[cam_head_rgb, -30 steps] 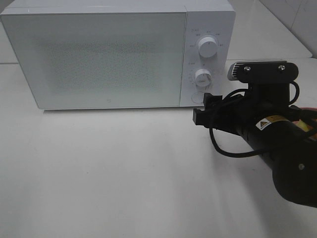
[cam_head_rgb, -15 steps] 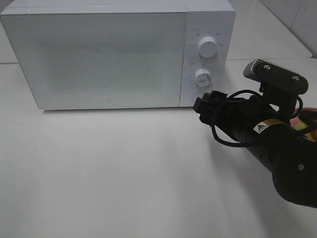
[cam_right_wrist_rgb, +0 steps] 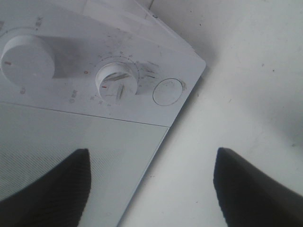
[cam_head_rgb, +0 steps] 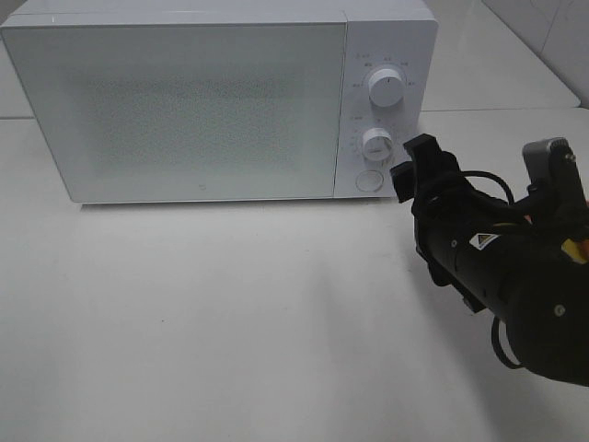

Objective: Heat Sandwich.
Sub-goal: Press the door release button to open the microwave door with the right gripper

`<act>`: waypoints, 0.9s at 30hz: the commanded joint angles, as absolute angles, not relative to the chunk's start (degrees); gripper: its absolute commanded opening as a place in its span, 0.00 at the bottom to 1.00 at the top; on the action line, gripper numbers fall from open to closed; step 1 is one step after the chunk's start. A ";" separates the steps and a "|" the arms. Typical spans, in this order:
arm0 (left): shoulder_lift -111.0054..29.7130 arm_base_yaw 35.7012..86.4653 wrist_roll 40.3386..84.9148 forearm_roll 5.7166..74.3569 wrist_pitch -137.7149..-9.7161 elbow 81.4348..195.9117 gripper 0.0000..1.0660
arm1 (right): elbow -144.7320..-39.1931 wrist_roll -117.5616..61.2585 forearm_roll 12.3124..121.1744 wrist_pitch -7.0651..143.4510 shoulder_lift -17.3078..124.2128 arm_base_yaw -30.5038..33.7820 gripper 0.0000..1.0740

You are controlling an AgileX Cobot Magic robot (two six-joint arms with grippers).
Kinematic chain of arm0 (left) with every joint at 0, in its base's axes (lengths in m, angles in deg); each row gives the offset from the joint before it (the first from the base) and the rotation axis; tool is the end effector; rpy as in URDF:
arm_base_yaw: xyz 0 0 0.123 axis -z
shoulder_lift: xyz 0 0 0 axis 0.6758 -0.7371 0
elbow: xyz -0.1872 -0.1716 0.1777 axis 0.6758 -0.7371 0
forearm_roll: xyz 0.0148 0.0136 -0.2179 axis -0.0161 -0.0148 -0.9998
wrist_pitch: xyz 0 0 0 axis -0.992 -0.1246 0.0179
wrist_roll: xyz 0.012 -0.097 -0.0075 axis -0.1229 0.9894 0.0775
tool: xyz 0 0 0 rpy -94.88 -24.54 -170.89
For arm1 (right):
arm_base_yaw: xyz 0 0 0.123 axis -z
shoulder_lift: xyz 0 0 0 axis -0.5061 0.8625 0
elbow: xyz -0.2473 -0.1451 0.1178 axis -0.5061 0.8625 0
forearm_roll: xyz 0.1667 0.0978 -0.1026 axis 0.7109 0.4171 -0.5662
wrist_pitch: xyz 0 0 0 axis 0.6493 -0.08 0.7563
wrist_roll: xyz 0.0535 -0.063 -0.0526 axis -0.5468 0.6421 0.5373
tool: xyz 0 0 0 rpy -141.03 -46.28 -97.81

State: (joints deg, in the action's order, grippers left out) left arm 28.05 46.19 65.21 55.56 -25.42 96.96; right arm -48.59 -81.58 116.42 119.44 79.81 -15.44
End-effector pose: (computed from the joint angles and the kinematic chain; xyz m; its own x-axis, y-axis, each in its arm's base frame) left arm -0.0522 0.0048 0.2594 -0.4303 0.0567 -0.9009 0.0644 0.9974 0.0320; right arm 0.2162 0.1352 0.2075 -0.1942 0.9153 -0.3530 0.2568 0.3947 0.8822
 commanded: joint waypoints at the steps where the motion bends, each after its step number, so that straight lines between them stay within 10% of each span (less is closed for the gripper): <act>1: 29.60 46.07 65.15 55.22 -25.93 96.73 0.84 | -48.59 -88.74 115.96 119.33 79.69 -15.61 0.62; 16: 29.60 46.07 65.15 55.22 -25.93 96.73 0.84 | -48.59 -102.49 115.79 119.33 79.69 -15.61 0.00; 27: 29.60 46.07 65.15 55.22 -25.93 96.73 0.84 | -48.59 -102.09 115.90 118.41 79.69 -15.55 0.01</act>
State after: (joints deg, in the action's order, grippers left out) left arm 28.05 46.19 65.21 55.56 -25.42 96.96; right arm -48.59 -102.32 116.25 119.16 79.81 -15.44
